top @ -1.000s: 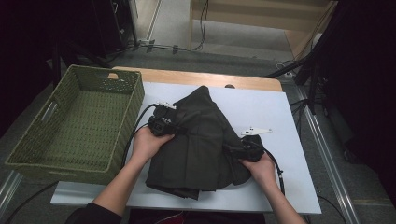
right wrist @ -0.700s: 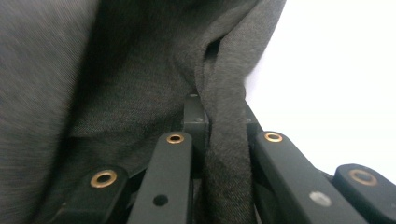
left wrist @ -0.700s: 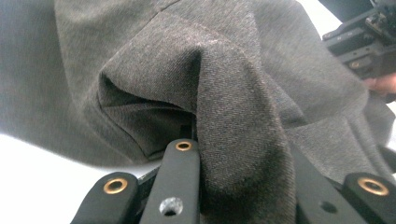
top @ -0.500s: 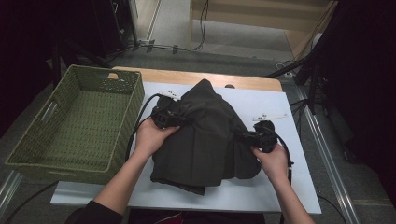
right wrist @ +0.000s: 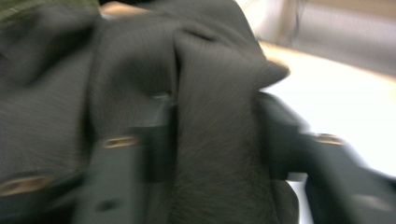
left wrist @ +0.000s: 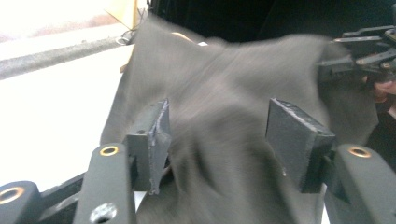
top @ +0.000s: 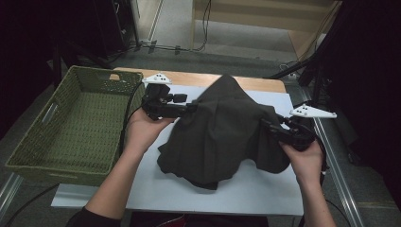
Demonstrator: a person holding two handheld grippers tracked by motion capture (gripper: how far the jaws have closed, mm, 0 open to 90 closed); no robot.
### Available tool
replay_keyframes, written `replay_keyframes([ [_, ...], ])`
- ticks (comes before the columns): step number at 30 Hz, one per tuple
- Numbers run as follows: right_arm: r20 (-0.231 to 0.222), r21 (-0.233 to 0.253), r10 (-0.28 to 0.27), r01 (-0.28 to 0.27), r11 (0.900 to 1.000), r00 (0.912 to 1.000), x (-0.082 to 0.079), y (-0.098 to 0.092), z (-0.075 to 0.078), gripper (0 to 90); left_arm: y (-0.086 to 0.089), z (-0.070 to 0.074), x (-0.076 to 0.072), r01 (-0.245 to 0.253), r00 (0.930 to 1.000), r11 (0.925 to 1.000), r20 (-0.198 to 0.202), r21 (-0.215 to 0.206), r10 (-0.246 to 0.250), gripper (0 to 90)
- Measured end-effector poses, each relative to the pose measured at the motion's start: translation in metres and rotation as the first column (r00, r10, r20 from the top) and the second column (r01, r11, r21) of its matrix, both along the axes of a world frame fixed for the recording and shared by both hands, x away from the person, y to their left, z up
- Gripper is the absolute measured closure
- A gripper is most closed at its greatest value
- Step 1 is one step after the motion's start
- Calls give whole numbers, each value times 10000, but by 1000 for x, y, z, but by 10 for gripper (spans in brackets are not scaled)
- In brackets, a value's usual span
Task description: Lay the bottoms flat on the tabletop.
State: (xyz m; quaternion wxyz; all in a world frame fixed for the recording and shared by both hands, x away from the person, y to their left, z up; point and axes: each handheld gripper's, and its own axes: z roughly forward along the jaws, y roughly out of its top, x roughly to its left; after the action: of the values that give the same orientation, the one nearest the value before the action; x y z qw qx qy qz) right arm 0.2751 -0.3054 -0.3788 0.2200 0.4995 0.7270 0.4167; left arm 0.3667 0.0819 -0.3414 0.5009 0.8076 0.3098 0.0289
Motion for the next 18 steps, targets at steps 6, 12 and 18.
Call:
replay_keyframes([
  [6, -720, 664, 117, -69, 9978, 9973, 7, -10, -21, 416, -1, -25, 14, -59, 9974, 9980, -715, 630, 104, 385],
  [12, -955, 291, 440, -414, 9987, 9945, 10, -2, -35, 427, -6, -48, 23, -81, 9935, 9931, -1116, 1171, 212, 385],
  [18, -1254, 201, 848, -829, 9964, 9885, 12, 12, -47, 426, -10, -62, 24, 84, 9916, 9919, -1287, 1268, 81, 385],
])
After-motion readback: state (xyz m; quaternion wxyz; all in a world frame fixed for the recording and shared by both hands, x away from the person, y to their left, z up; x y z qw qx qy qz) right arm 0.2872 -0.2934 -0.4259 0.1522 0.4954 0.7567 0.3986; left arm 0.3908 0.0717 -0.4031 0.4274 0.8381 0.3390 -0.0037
